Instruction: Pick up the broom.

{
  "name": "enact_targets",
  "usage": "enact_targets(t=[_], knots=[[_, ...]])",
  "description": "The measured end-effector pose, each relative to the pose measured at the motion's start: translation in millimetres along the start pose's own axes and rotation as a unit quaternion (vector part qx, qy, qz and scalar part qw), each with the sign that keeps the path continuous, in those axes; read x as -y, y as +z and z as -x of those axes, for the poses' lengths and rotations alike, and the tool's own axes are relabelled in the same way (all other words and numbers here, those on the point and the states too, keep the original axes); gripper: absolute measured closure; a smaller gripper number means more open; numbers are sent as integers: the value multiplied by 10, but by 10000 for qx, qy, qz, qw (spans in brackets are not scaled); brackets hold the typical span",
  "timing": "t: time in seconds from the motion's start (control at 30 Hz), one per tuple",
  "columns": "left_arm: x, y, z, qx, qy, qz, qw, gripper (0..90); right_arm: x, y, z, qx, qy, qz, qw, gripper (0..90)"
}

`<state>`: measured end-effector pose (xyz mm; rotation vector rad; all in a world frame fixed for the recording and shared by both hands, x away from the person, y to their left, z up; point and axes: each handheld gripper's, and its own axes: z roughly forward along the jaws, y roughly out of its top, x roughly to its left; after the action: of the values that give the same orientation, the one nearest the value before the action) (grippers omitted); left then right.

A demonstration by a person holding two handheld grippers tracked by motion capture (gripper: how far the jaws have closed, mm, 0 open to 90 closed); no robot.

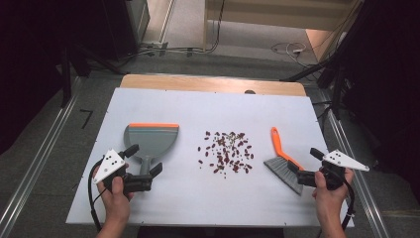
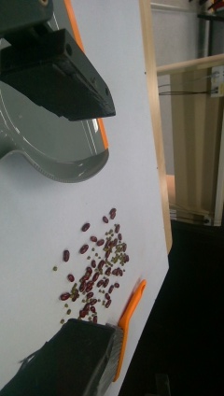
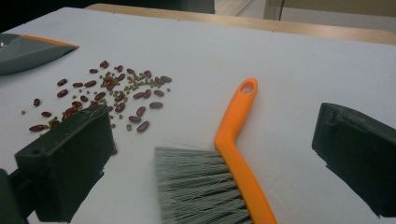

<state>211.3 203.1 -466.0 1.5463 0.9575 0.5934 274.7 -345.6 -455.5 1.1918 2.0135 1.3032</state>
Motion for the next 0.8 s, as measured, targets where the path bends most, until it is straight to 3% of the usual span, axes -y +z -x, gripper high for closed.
enact_targets(t=[0.47, 0.63, 0.8], knots=[[9, -3, 26, -62, 40, -12, 10000, 0, -100, -25, 2, 29, 83, 99, 9999, 0], [10, 32, 63, -36, 111, -34, 9999, 0, -260, 28, -43, 233, -109, -64, 9996, 0], [21, 72, 78, -20, 147, -92, 9998, 0, -450, 56, -24, 241, -48, -135, 9996, 0]])
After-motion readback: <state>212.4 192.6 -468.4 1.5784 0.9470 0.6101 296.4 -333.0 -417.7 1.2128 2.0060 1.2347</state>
